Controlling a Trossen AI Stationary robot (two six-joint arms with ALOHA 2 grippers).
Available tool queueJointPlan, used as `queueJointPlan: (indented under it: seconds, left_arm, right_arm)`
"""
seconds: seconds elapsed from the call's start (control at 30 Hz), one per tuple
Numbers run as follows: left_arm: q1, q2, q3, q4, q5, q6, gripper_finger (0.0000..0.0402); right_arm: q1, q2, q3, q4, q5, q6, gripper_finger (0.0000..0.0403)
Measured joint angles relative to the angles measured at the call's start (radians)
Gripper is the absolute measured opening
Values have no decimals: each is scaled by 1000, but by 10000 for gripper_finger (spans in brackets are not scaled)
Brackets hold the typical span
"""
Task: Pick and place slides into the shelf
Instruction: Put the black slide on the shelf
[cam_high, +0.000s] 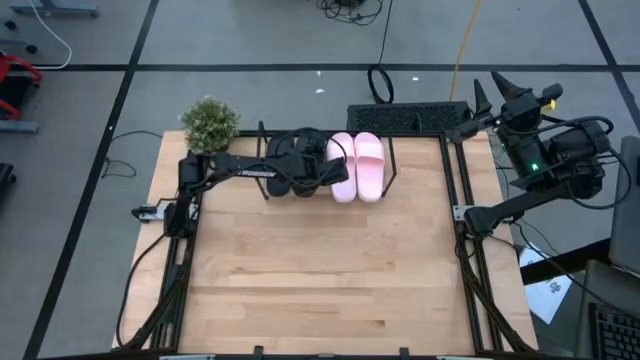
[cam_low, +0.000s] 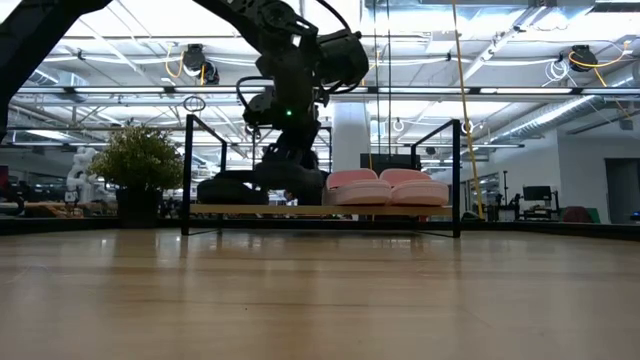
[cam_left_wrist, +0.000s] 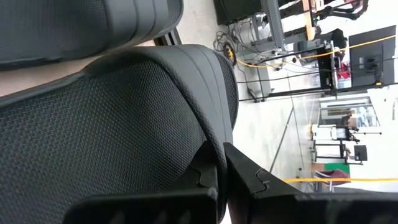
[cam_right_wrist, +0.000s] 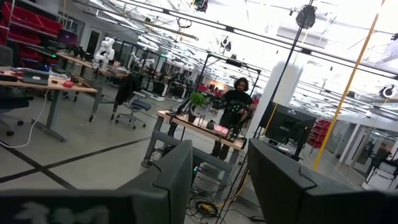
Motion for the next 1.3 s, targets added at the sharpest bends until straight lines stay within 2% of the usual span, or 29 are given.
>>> queueJointPlan:
  seconds: [0.8,1.3]
  left_arm:
    - [0,2,0,-34,24,-1,1]
    - [1,35,-1,26,17,-5,1]
  right_arm:
    - [0,0,0,0,0,7,146]
    - [0,0,0,0,0,7,146]
